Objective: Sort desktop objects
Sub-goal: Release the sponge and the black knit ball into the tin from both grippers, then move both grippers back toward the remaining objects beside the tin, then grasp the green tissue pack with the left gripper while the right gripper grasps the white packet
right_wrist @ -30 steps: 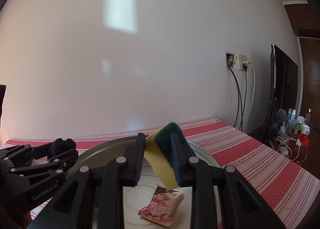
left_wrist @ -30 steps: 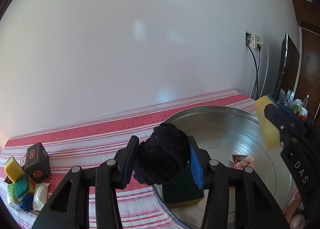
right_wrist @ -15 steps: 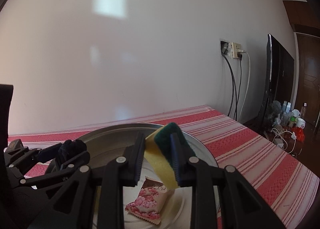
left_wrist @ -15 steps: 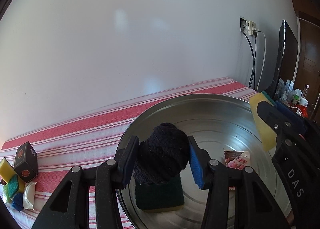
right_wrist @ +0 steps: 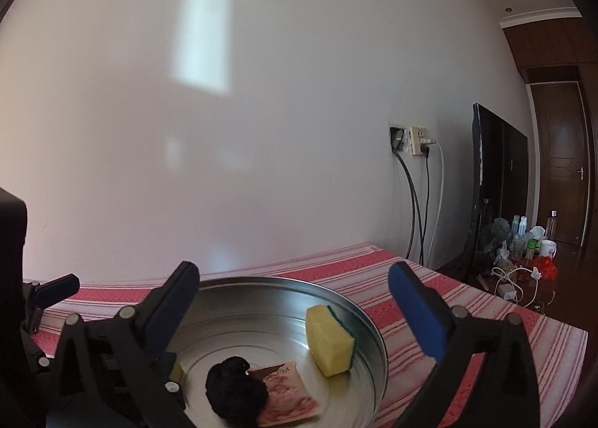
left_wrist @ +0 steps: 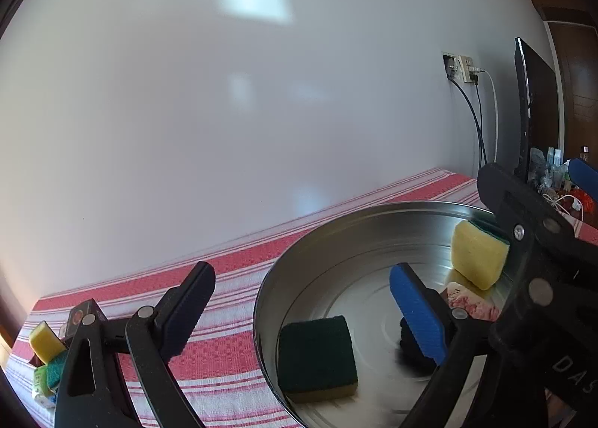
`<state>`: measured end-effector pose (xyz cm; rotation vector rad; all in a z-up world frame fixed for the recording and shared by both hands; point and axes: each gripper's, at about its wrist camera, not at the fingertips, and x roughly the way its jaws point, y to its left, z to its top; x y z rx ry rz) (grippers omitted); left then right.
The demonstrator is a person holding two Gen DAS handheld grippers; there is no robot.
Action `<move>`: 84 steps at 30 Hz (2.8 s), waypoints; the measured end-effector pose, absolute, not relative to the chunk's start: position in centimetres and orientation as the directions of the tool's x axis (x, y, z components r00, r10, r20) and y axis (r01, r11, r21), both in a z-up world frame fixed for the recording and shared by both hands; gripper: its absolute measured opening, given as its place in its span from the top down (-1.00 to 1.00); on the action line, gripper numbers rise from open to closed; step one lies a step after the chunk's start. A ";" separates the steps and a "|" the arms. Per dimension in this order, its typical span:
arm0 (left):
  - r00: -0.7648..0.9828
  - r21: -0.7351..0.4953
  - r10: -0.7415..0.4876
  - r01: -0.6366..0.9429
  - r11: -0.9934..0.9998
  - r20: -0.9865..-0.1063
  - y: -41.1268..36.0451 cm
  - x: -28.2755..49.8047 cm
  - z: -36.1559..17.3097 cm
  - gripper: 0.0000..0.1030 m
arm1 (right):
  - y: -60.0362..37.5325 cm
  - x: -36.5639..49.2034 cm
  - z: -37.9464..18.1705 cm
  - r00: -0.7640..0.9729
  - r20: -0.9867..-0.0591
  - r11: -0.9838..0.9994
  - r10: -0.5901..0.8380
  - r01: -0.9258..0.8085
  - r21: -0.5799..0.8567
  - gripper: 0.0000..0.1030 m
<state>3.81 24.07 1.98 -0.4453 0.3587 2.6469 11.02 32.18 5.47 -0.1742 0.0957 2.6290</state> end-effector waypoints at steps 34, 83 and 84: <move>-0.890 0.130 0.260 -0.328 -0.936 -0.374 14.4 2.1 0.5 -0.87 | 25.1 12.6 5.6 -0.921 0.036 -0.919 0.388 -0.390 -0.064 -1.00; -0.592 -0.012 -0.116 0.208 -0.978 -0.797 -15.3 -10.1 -6.1 -0.89 | 6.0 0.5 1.1 -0.840 -0.452 -0.949 -0.299 0.209 0.237 -1.00; -0.594 -0.017 -0.113 0.208 -0.978 -0.797 -15.4 -10.1 -6.1 -0.89 | 6.2 0.4 1.1 -0.838 -0.454 -0.947 -0.301 0.207 0.247 -1.00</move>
